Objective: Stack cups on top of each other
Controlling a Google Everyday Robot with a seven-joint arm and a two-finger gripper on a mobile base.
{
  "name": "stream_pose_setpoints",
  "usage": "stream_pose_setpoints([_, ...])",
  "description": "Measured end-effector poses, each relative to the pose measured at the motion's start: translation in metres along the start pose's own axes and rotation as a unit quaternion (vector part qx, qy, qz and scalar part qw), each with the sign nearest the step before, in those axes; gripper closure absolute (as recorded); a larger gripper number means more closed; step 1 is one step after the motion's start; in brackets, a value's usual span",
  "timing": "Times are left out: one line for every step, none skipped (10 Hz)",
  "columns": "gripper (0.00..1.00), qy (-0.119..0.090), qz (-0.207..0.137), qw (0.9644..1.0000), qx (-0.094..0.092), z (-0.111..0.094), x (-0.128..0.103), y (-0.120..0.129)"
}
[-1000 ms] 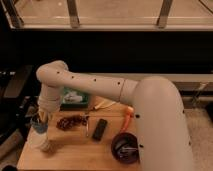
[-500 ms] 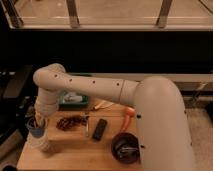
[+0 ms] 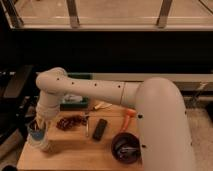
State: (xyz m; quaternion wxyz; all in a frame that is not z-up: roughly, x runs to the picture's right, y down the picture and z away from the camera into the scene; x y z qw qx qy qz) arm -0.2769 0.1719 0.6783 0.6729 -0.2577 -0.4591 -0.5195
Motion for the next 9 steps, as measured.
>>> stream_pose_setpoints([0.30,-0.003,0.000,1.0000,0.004,0.0036,0.0007,0.0022])
stream_pose_setpoints([0.27,-0.005,-0.001,1.0000,0.006,0.0056,0.0004,0.0024])
stream_pose_setpoints([0.26,-0.007,-0.003,0.9999,0.008,0.0078,-0.0001,0.0026])
stream_pose_setpoints([0.26,-0.010,-0.006,0.9999,0.011,0.0091,-0.0011,0.0021])
stream_pose_setpoints([0.26,-0.014,-0.011,0.9997,0.017,0.0098,-0.0024,0.0011])
stream_pose_setpoints([0.26,-0.017,-0.016,0.9995,0.023,0.0101,-0.0035,0.0002])
stream_pose_setpoints([0.26,-0.017,-0.015,0.9995,0.024,0.0095,-0.0029,0.0011])
stream_pose_setpoints([0.26,-0.017,-0.015,0.9995,0.024,0.0094,-0.0028,0.0012])
stream_pose_setpoints([0.26,-0.017,-0.015,0.9994,0.024,0.0099,-0.0034,0.0005])
